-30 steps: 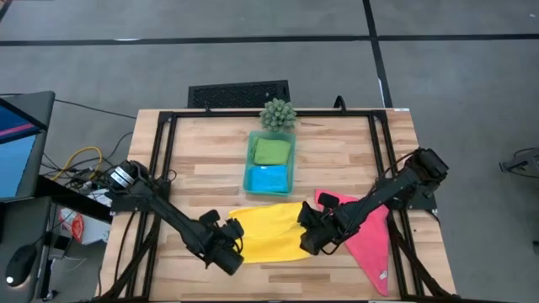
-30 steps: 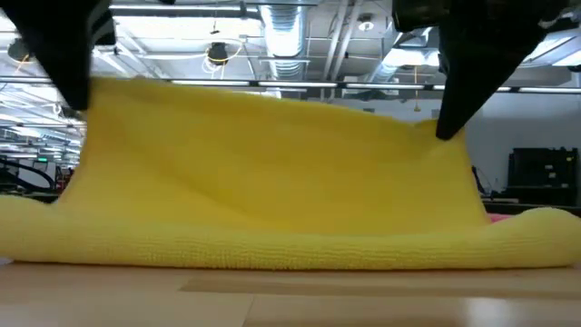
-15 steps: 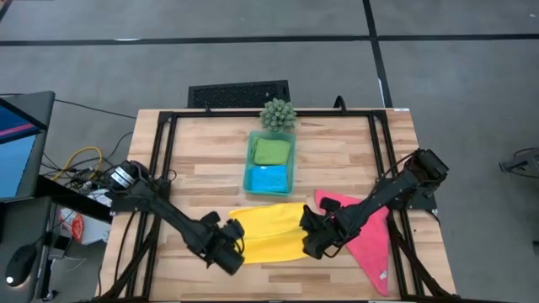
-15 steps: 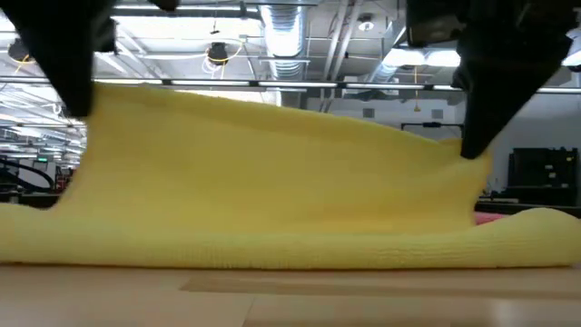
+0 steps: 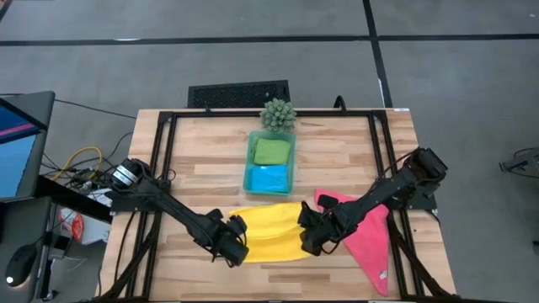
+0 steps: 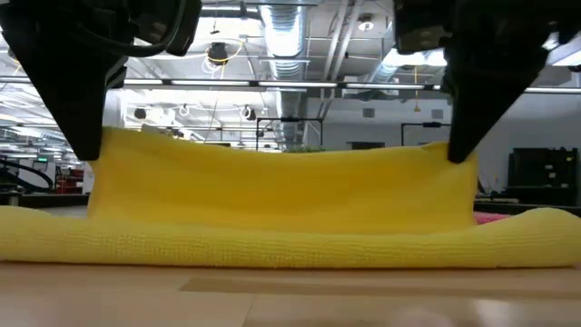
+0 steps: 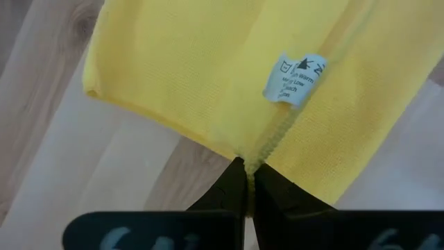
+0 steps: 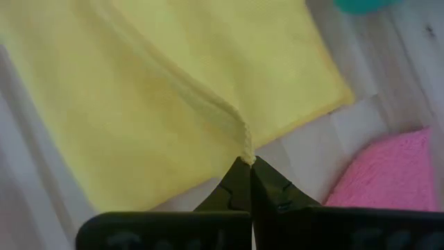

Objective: Fold microfiber towels
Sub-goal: Fold the yellow micro fiber cloth

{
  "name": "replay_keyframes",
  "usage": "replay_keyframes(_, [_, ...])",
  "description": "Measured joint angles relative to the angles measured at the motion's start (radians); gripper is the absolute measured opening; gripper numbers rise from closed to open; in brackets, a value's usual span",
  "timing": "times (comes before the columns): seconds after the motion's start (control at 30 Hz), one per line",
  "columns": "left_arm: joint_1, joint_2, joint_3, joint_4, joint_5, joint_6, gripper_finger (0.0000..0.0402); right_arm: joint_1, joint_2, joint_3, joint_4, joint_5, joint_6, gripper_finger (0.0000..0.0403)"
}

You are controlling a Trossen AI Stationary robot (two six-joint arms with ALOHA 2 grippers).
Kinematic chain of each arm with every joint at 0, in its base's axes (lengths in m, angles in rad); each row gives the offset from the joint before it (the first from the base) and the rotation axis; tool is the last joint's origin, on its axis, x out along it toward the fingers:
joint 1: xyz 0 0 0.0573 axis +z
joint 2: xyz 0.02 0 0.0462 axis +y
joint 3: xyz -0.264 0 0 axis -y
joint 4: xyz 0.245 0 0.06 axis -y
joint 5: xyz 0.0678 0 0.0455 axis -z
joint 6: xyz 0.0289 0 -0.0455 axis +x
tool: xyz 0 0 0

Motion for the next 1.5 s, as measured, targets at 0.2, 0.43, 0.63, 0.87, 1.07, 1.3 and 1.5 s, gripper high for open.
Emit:
replay_keyframes(0.2, [0.000, 0.000, 0.000, -0.018, -0.003, 0.000, 0.0000, -0.035, 0.000, 0.000, 0.003, 0.000, -0.046, 0.0008])
replay_keyframes(0.43, [0.011, 0.000, 0.000, -0.024, 0.010, -0.014, 0.0000, -0.059, 0.000, 0.000, 0.014, 0.000, -0.074, 0.0008])
replay_keyframes(0.63, [0.016, 0.000, 0.001, -0.025, 0.075, -0.020, 0.0000, -0.080, 0.001, 0.000, 0.013, -0.001, -0.104, 0.0008])
replay_keyframes(0.87, [0.017, 0.000, 0.001, -0.034, 0.024, -0.012, 0.0000, -0.081, 0.001, -0.008, 0.028, -0.001, -0.111, 0.0008])
replay_keyframes(1.07, [0.034, 0.000, 0.001, -0.019, 0.011, 0.017, 0.0000, -0.083, 0.001, -0.064, 0.064, -0.028, -0.099, 0.0012])
replay_keyframes(1.3, [0.054, 0.000, -0.020, -0.003, -0.022, 0.024, 0.0000, -0.106, 0.001, -0.068, 0.071, -0.006, -0.107, 0.0032])
replay_keyframes(1.5, [0.080, 0.000, -0.060, 0.000, -0.029, 0.019, 0.0000, -0.138, 0.001, -0.068, 0.080, -0.003, -0.111, 0.0035])
